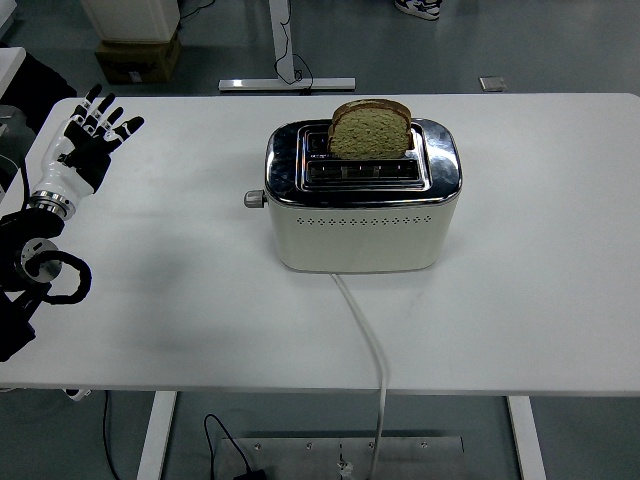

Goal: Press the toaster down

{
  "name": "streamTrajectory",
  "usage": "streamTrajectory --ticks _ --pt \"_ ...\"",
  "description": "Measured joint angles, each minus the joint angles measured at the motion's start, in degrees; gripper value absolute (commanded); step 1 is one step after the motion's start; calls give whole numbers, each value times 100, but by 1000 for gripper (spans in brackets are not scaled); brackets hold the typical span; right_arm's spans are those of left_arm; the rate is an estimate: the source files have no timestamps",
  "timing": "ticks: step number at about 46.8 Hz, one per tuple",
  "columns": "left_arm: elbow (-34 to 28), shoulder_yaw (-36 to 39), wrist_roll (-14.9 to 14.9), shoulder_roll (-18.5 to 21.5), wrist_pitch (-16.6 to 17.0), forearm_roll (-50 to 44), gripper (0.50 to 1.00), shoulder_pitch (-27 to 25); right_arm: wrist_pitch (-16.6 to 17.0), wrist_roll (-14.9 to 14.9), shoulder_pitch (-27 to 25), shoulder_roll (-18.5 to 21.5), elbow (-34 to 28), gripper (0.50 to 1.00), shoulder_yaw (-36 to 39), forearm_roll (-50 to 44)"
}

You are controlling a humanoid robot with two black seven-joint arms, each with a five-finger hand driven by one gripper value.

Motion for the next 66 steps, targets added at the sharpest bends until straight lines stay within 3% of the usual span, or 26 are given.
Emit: streamTrajectory --ticks 20,31,46,66 --pt "-48 37 0 35 -94 1026 1000 103 0 0 0 0 2 998 0 0" --pt "-188 45 -14 376 -350 1409 1000 105 0 0 -1 0 3 998 0 0" --pt "-931 47 -19 725 -356 2382 1000 232 0 0 0 0 1 998 0 0" --pt "-1479 64 -19 945 -351 3842 1000 344 0 0 0 0 -1 998 1 0"
